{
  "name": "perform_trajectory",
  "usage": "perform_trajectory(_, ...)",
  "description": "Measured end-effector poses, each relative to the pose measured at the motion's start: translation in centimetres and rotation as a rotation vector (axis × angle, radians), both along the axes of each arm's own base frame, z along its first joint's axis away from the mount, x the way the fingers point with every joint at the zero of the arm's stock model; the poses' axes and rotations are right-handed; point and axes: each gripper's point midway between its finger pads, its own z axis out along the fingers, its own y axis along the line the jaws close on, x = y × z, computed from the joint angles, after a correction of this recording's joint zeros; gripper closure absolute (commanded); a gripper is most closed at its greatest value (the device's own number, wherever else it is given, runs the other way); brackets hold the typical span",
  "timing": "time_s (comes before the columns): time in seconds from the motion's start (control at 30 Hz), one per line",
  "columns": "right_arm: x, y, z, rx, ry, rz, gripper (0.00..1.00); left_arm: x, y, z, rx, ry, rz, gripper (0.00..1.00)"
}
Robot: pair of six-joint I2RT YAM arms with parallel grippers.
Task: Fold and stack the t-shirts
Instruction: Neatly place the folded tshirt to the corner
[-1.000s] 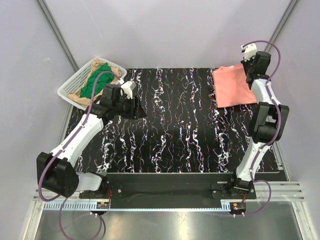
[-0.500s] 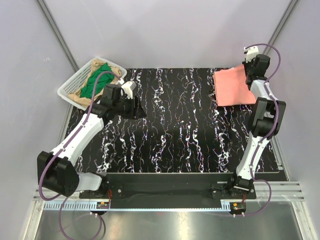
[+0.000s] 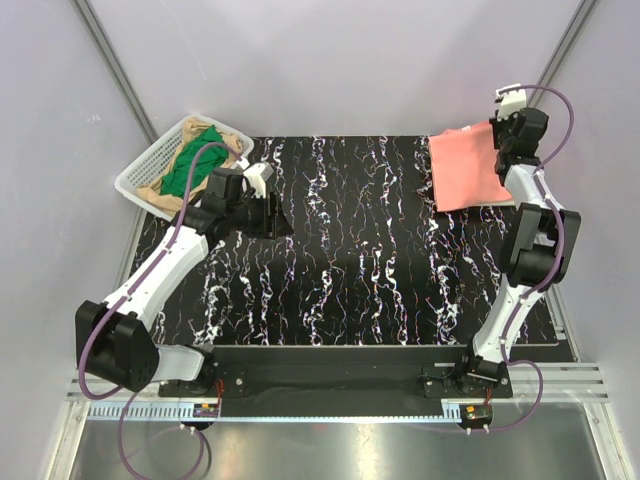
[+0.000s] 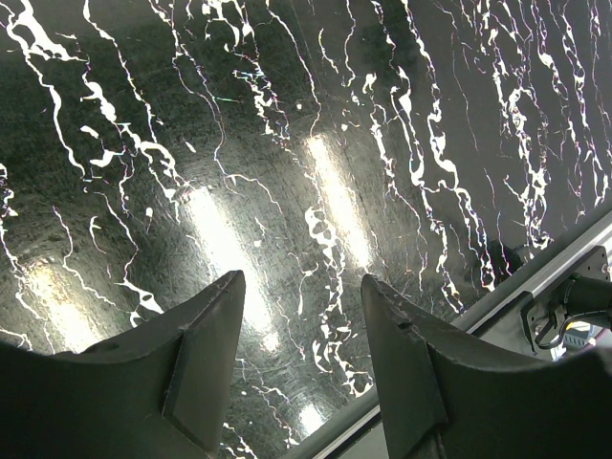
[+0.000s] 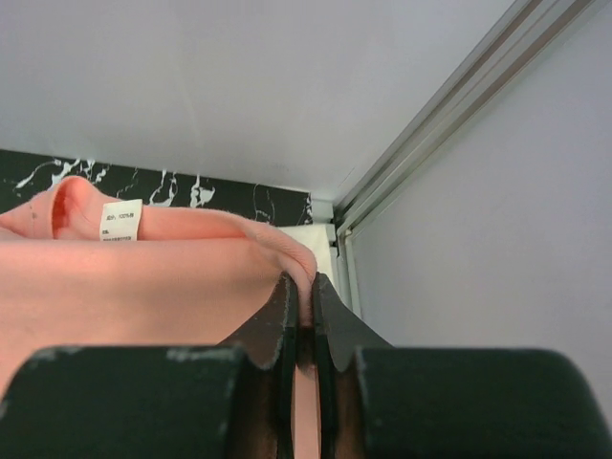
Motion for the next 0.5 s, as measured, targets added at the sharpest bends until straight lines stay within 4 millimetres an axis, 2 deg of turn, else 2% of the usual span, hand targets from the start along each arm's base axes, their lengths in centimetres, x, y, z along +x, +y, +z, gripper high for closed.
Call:
perform_trajectory(0.1,0.1,0.0,1.1,-0.005,-0.026,0.000,1.00,0.0,0.0,0.0,0.000,0.000,0.000,0.43)
perform_trajectory(0.2,0.3,0.0,1.2,-0.001,-0.026,0.000,1.00,0.0,0.0,0.0,0.000,0.000,0.000,0.43)
perform_trajectory(0.3,1.7,-0.4,1.5,0.000,-0.042,-0.001,1.00,0.0,0.0,0.0,0.000,0.001,0.000,0.43)
perform_trajectory(0.4,3.0,-0.8,0.4,0.005,-0.039,-0.007,1.00,0.0,0.0,0.0,0.000,0.000,0.000,0.43)
perform_trajectory(0.5,4.2,-1.4,-2.0,0.012,-0.015,-0.020,0.91,0.0,0.0,-0.1,0.001,0.002,0.000,0.43)
